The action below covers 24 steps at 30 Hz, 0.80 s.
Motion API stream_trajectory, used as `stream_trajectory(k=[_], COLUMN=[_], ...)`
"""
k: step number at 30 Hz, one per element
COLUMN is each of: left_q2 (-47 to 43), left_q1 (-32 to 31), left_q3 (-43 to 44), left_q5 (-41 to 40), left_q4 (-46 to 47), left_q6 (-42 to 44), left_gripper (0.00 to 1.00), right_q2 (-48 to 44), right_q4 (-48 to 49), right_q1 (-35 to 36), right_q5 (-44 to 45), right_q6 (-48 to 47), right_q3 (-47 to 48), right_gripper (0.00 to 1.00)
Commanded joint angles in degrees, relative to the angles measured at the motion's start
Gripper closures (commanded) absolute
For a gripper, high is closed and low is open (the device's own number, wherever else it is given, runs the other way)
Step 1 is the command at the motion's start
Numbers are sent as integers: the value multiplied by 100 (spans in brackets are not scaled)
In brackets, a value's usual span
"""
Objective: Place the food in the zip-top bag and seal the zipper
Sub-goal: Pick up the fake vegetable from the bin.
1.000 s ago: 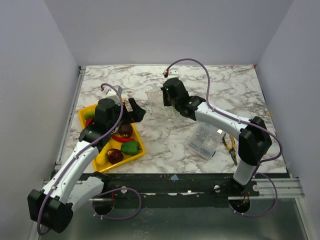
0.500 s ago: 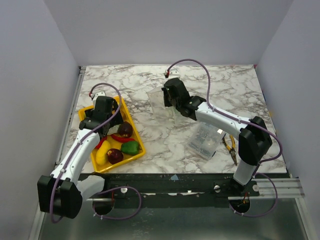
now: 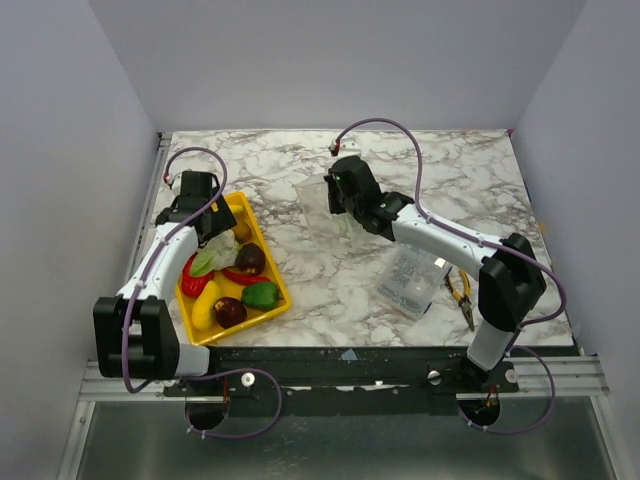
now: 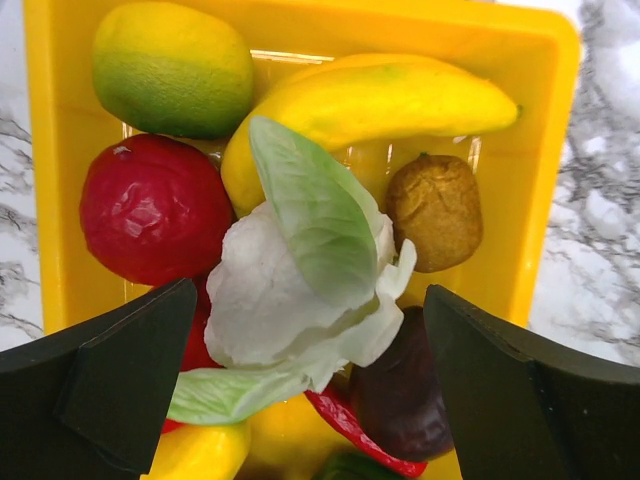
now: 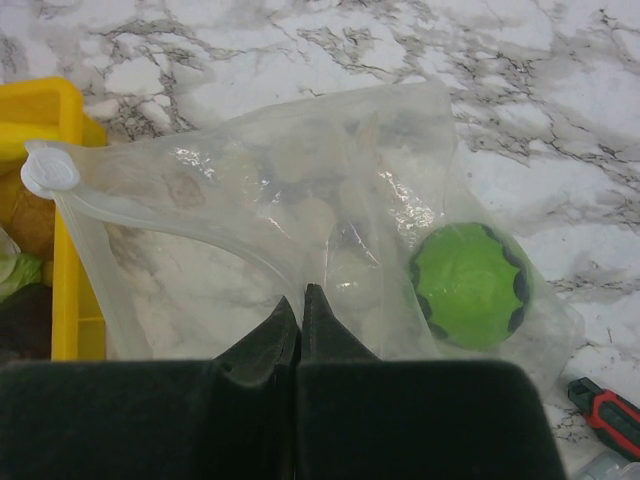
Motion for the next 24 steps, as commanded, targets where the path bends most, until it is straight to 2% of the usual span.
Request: stream_trajectory(k=[1,3,9,18,24], left_q2=[493,562,588,315,-545], left_q1=[74,77,86,78,78], left_q3=[-6,-113,-140,-83,-13], left_q5=[4,67,311,107,-115], left_q4=[27,103,96,-96,-315], left_q6=[44,21,-82,-114,-121], left_gripper=[1,2,24,70,79], right_q2=[-248,-264,-185,-268,-260], right_q4=[-99,-110,-167,-244,-246], right_q1=[-32,-39,-39,-43,-37], right_q5=[-39,2,-97,-88,-91], right_q6=[9,-22,15,17,65], right_q3=[-22,-26,69,53,35], right_gripper=[99,99,99,99,99])
